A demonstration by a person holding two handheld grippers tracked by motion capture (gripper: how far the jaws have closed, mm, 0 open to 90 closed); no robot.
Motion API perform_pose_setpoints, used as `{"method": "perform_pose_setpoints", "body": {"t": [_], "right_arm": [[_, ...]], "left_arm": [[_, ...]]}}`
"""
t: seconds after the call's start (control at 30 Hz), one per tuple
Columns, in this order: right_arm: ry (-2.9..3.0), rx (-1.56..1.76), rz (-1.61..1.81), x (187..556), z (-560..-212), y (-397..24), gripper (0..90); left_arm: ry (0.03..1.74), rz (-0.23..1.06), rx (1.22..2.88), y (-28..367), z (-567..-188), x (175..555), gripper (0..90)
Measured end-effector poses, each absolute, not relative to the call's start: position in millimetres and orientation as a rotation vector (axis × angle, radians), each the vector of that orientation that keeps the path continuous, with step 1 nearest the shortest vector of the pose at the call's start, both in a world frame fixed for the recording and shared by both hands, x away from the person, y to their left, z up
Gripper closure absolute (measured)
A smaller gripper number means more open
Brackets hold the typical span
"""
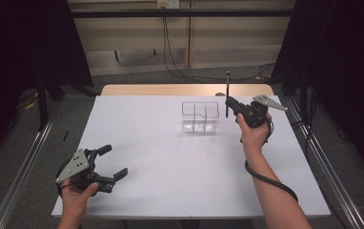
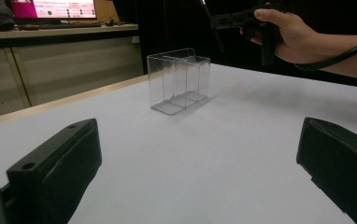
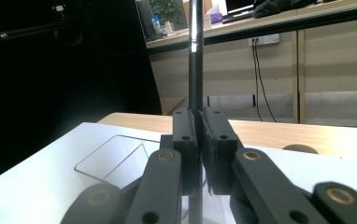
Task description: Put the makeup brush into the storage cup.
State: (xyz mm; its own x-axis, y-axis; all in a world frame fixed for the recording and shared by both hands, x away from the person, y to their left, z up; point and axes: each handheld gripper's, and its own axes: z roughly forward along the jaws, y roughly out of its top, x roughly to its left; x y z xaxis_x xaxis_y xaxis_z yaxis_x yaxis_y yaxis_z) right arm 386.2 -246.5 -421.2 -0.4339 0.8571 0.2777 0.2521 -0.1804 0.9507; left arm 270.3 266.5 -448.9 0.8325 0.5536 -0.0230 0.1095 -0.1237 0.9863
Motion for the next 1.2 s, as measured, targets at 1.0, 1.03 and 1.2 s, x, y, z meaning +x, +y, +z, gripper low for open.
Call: {"method": "perform_pose_setpoints", "body": {"t": [1.0, 1.03, 1.2], "right_arm": [[1.61, 1.224, 1.684, 394, -408, -234, 84.5], [1.61, 1.223, 1.684, 394, -408, -234, 84.6], [1.617, 1.217, 1.684, 396, -409, -231, 84.5]], "left_arm": [[0.524, 0.412, 1.665, 266, -449, 270, 0.0], [0.523, 0.413, 1.666, 266, -449, 270, 0.0], [0.521, 0.412, 1.665, 266, -449, 270, 0.0]]}}
